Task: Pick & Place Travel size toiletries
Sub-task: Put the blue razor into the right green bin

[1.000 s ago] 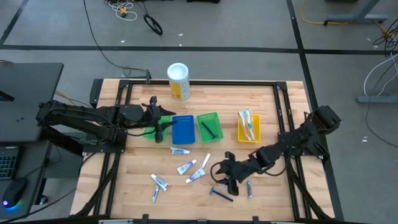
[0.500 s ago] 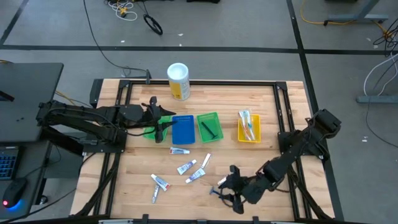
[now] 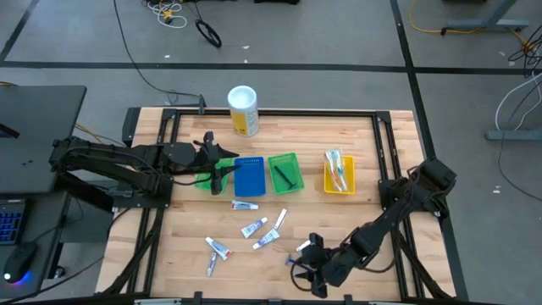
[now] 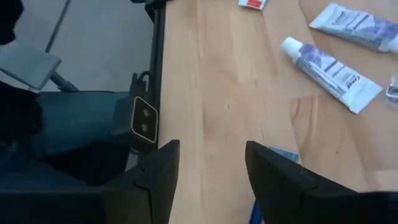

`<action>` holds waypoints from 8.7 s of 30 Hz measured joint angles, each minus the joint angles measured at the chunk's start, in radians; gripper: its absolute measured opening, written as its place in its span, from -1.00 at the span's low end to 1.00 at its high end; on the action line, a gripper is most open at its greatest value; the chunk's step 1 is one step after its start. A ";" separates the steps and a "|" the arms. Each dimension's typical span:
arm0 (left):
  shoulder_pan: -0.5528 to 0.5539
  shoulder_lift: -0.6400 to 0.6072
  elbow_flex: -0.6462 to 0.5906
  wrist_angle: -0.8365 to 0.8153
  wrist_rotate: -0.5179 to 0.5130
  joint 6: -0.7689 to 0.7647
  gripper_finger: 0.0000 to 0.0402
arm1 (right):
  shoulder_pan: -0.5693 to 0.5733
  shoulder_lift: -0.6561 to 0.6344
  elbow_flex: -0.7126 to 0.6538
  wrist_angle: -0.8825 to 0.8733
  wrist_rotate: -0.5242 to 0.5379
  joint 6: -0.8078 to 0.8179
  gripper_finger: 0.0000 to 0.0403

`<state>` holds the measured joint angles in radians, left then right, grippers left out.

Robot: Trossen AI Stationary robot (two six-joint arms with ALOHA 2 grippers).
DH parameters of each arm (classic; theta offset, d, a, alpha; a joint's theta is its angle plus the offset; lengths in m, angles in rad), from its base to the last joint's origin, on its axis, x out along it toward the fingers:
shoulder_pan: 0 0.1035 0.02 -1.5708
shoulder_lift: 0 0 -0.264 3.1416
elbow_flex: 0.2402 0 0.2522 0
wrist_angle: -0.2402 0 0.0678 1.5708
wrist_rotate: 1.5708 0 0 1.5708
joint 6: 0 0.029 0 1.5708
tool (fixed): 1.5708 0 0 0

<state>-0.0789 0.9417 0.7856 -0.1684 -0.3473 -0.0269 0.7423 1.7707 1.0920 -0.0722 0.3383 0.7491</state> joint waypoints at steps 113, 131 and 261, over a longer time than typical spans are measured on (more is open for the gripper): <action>-0.001 0.001 -0.004 -0.051 0.128 0.041 -0.16 | -0.075 0.204 -0.001 0.058 0.198 -0.053 -0.78; -0.001 0.001 -0.004 -0.052 0.128 0.039 -0.16 | -0.166 0.204 -0.001 0.213 0.398 -0.273 -0.78; -0.241 0.027 -0.121 -0.173 -0.104 -0.232 -0.16 | -0.591 0.106 -0.001 -0.097 0.440 -0.098 -0.78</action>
<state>-0.3199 0.9688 0.6647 -0.3416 -0.4515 -0.2594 0.1509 1.8768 1.0908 -0.1697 0.7784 0.6507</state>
